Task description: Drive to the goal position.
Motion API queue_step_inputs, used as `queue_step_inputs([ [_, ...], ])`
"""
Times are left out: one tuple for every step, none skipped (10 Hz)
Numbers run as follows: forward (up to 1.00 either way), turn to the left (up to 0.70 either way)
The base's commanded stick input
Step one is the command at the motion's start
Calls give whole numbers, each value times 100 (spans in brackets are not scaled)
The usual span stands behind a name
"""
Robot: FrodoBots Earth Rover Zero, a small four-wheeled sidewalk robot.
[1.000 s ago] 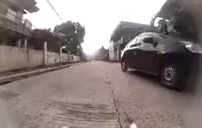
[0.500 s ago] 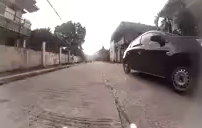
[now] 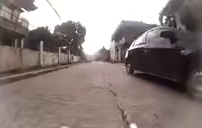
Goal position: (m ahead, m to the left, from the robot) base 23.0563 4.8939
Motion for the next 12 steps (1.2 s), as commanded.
queue_step_inputs([
  [70, 1],
  [70, 1],
  [70, 1],
  [70, 1],
  [70, 1],
  [70, 1],
  [70, 1],
  [70, 1],
  [70, 1],
  [70, 1],
  [70, 1],
  [70, 1],
])
